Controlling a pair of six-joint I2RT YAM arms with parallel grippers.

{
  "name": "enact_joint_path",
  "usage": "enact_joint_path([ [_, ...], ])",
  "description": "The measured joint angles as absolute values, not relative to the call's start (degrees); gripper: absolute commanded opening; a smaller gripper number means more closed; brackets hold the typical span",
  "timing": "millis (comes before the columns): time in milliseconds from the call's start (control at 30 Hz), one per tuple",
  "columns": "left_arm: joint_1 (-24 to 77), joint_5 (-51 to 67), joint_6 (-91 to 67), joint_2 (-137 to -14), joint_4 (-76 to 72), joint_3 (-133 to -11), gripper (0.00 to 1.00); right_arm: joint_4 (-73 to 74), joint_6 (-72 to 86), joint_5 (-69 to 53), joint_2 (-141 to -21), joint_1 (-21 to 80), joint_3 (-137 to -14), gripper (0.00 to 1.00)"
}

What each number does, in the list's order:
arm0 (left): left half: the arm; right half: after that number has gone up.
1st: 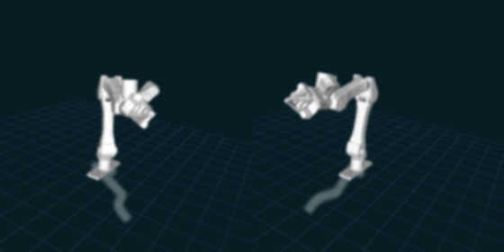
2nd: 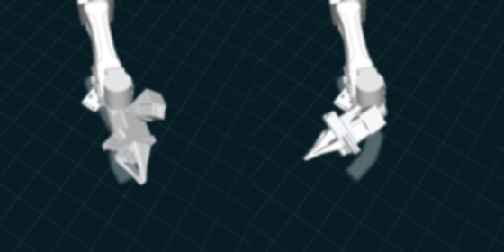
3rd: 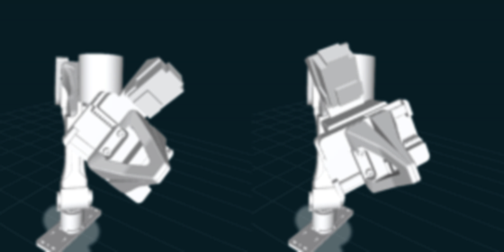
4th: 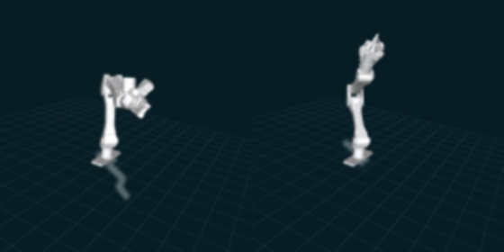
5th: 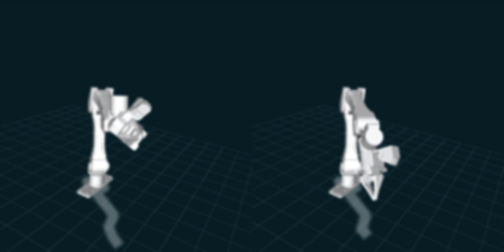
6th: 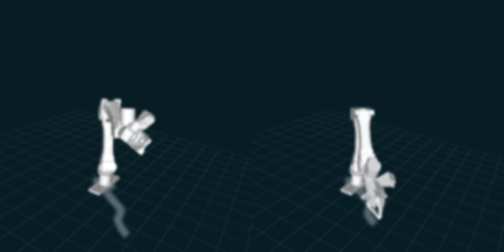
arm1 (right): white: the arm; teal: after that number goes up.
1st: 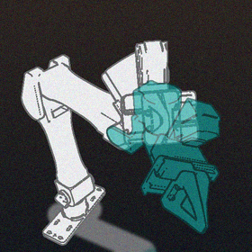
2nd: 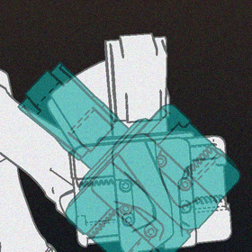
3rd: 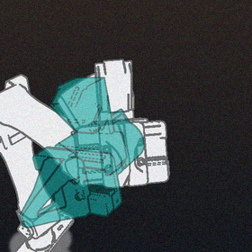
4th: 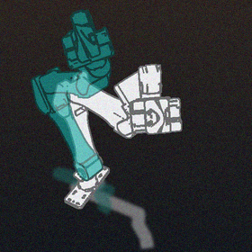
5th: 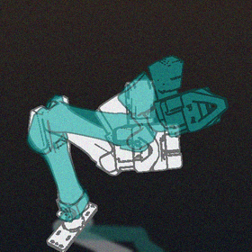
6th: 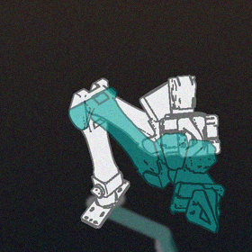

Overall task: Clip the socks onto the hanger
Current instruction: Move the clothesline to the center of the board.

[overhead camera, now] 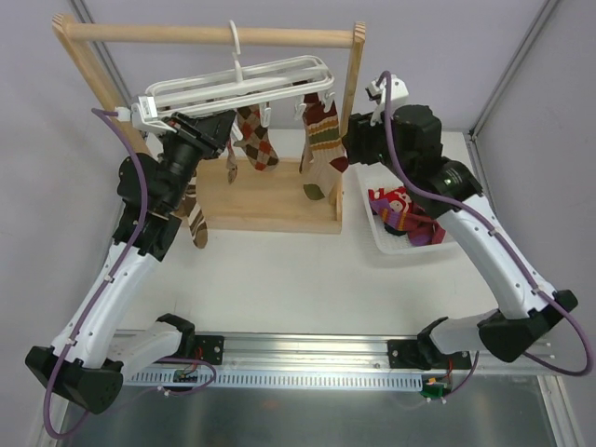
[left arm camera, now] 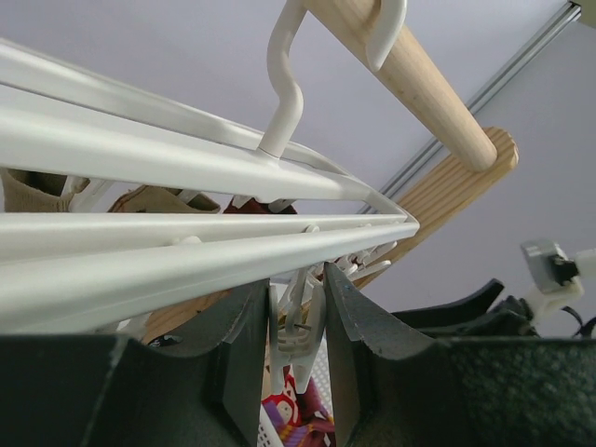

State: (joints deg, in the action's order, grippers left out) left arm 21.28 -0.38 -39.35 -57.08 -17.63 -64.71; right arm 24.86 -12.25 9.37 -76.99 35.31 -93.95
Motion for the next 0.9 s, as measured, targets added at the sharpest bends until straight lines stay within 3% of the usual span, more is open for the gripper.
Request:
enact_joint_path([
  [367, 21.3, -0.6, -38.3, -56.0, -17.6, -64.0, 0.2, 19.3, -12.8, 9.1, -86.4, 29.1, -96.8, 0.39],
  [900, 21.3, -3.4, -37.8, -53.9, -17.7, -61.8, 0.2, 17.8, -8.8, 3.3, -100.0, 26.2, -111.3, 0.39],
])
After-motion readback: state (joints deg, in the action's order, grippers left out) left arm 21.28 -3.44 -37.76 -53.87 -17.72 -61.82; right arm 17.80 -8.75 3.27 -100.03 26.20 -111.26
